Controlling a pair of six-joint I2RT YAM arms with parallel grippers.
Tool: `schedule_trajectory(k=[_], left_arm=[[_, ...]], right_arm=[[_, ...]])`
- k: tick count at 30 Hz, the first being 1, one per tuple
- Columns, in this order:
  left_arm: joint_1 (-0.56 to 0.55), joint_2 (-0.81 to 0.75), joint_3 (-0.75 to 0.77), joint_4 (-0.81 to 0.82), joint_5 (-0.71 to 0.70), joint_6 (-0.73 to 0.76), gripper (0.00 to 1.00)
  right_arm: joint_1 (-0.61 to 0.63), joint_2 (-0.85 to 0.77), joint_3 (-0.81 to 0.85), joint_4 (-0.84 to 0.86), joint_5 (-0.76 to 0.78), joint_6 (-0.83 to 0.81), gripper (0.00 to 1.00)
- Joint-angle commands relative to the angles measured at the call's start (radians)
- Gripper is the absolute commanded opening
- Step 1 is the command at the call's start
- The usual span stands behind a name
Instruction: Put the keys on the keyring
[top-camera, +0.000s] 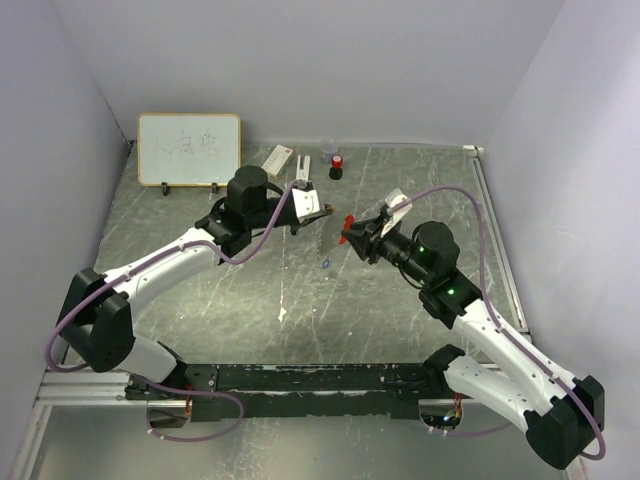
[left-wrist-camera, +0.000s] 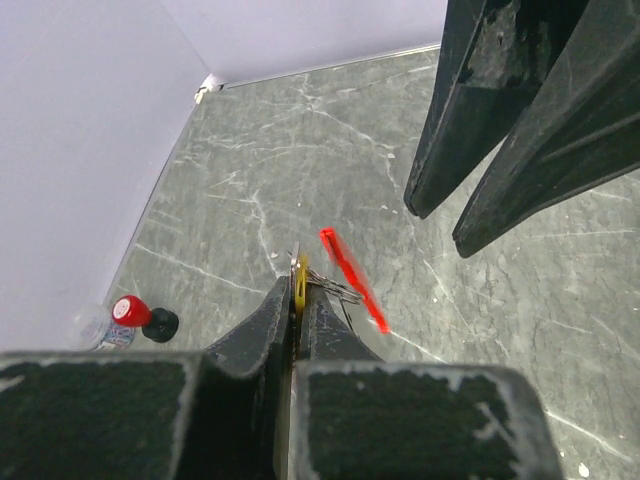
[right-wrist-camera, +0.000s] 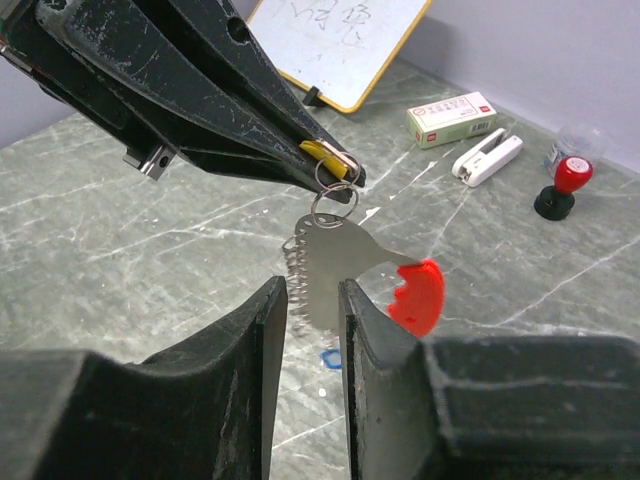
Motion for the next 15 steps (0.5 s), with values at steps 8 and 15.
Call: schedule_trajectory(k=[8,15], left_arm=[[-0.045,-0.005,0.016,0.050,-0.083,-0.050,0.07],[-0.068,-0.004,0.019,0.035,-0.124,-0.053,0.07]], right_arm=[[0.001,0.072,0.021,0.108,-0.025,0.025,0.26],[0.001,0.099,0.029,0.135,-0.011,0.032,0.24]])
